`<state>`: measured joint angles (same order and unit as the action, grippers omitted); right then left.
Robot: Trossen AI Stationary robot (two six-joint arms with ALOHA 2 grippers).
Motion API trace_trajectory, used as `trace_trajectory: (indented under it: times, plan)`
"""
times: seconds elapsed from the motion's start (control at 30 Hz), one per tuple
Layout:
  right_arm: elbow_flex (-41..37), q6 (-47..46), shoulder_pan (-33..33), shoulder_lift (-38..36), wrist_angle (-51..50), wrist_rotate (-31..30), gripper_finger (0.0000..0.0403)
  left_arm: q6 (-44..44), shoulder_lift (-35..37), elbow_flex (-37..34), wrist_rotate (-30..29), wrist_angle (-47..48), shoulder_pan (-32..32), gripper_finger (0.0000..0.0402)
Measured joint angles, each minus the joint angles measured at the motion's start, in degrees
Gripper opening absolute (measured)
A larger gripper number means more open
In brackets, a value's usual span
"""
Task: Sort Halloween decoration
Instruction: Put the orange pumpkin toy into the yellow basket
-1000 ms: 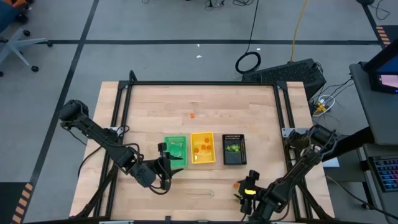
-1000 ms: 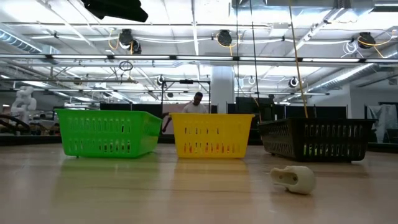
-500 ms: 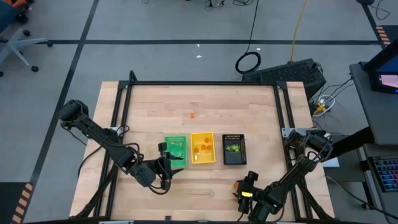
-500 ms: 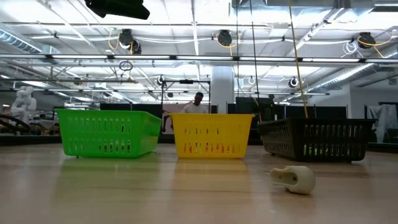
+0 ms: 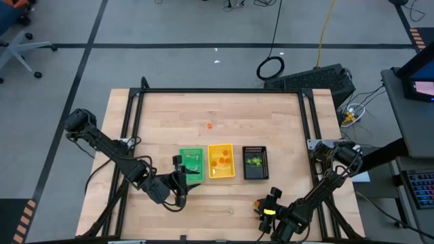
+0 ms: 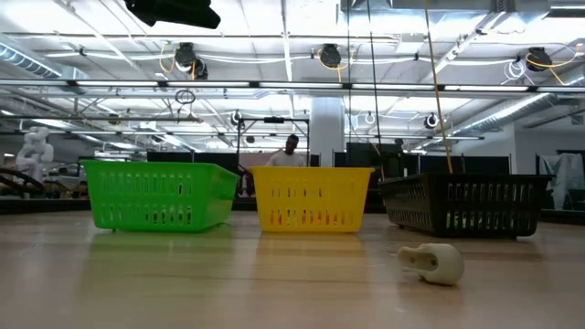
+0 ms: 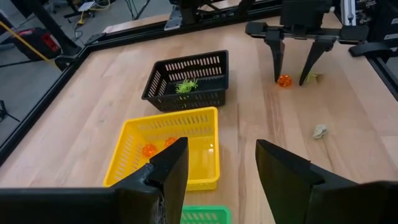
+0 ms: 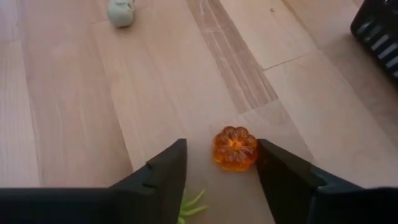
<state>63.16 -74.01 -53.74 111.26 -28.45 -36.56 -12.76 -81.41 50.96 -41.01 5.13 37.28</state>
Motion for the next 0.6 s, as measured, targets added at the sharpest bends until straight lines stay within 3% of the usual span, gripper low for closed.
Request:
trace_trajectory:
  times: [0.4, 0.6]
  plan:
    - [-0.04, -1.72, 0.72, 0.02, -0.58, 0.24, 0.0079, -0.04, 0.00, 0.00, 0.09, 0.03, 0.00, 0.0184]
    - [-0.07, -1.47, 0.74, 0.01, -0.06, 0.36, 0.0065, -0.06, 0.00, 0.02, 0.26, 0.04, 0.28, 0.0184]
